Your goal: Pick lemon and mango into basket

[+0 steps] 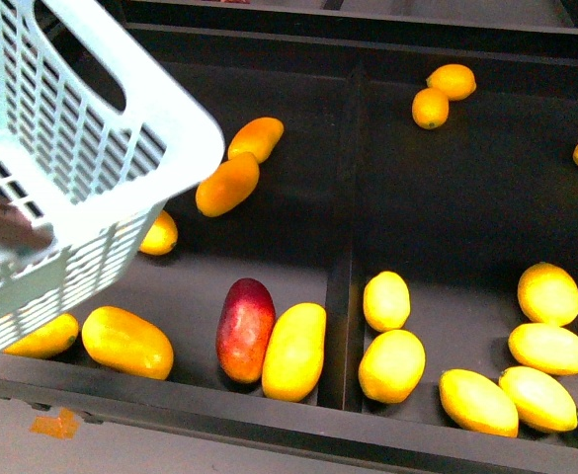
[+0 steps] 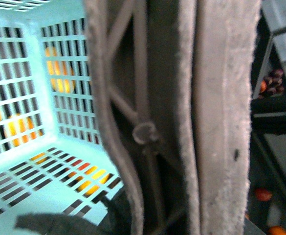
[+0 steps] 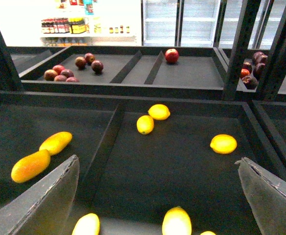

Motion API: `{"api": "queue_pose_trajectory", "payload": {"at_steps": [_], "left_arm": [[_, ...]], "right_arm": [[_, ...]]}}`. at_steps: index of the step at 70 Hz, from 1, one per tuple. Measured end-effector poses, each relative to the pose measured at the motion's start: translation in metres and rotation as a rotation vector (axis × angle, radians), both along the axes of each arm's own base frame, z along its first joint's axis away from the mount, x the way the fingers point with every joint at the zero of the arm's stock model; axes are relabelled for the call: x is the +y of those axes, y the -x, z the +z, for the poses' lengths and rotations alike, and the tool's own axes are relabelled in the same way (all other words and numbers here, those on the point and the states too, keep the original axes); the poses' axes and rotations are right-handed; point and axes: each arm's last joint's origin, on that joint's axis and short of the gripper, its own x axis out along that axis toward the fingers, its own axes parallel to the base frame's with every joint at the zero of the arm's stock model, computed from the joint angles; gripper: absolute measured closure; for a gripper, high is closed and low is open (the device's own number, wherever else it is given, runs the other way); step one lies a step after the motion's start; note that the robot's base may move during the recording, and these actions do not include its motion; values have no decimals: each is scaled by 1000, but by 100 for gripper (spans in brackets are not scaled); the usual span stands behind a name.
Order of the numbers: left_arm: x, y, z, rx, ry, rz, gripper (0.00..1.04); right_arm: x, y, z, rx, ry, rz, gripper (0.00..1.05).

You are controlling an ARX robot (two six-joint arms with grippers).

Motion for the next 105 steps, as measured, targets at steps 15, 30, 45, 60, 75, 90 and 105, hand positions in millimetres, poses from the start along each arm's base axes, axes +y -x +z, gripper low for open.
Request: {"api": "queue_pose_trajectory", "payload": {"at_steps": [15, 30, 45, 60, 75, 90, 105], "left_arm": [[-52, -27, -11, -3, 17, -215, 91], [-104, -29, -19, 23, 124, -401, 91], [-132, -20, -18, 14, 198, -489, 91], [-136, -17, -18, 29, 221, -520, 91], [-134, -18, -18, 21, 210, -497, 91], [-135, -18, -18, 25, 215, -504, 91], [-135, -18, -18, 25, 216, -504, 91]], "right_arm": [[0, 0, 0, 0, 0, 0, 9], [0, 0, 0, 0, 0, 0, 9], [0, 0, 0, 0, 0, 0, 9], [0, 0, 0, 0, 0, 0, 9], [-3, -2, -1, 372, -144, -258, 9], [-27, -20, -12, 516, -335, -448, 9], [-38, -84, -31, 611, -309, -483, 9]]}}
